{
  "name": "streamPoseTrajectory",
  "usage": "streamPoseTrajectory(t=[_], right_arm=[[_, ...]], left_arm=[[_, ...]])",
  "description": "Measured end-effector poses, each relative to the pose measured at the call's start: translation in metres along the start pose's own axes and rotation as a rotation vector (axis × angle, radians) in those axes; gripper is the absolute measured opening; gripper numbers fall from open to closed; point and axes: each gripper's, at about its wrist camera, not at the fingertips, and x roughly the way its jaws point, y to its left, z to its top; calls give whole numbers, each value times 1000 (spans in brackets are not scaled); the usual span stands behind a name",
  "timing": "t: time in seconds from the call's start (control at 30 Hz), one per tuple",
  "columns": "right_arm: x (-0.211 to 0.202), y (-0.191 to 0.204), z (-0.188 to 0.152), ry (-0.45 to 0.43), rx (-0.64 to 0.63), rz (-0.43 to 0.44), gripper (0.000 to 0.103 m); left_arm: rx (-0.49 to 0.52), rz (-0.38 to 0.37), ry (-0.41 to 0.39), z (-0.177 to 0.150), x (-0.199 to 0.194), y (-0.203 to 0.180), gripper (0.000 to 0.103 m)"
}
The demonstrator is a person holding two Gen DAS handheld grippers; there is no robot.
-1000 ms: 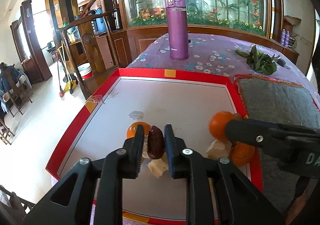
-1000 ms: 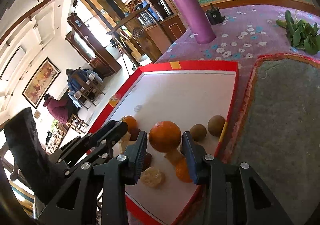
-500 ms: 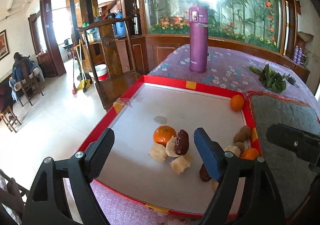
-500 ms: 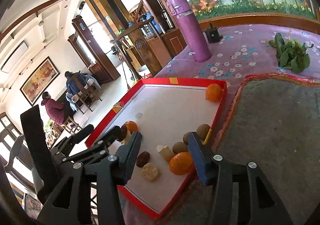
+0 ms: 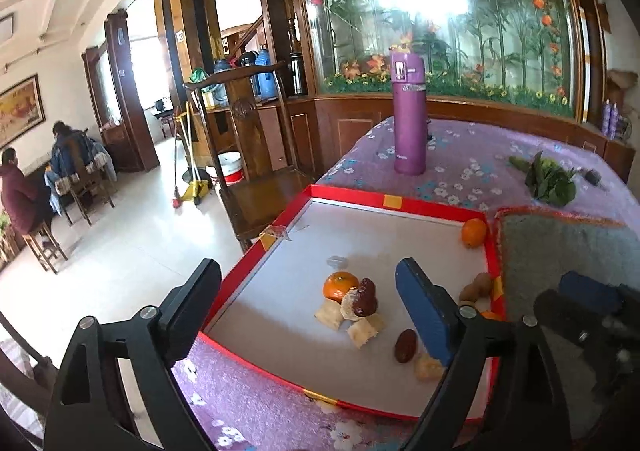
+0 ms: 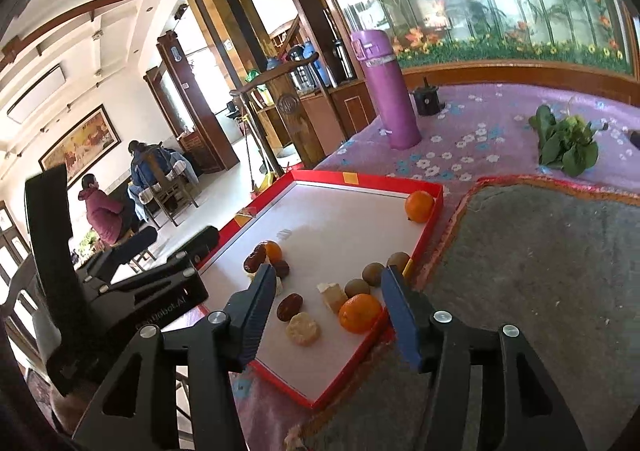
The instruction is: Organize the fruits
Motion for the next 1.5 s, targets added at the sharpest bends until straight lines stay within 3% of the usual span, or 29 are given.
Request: streamPoseTrajectory(t=[0.5,0.67,1.33,1.5], right_arm=[[-35,31,-19,-61,-145,-39,62],[-49,36,-22,-98,-146,-55,66],[-52,46,-27,-104,-182,-103,68],[-49,44,-27,-95,-171,-102,68]], left_arm=[[-5,16,-59,2,-46,-4,93],[-14,4,-82,0,-60,-3,103],[-36,-28,-100,-2,-82,4,103],[-56,7,-132,-6,-84,3,103]])
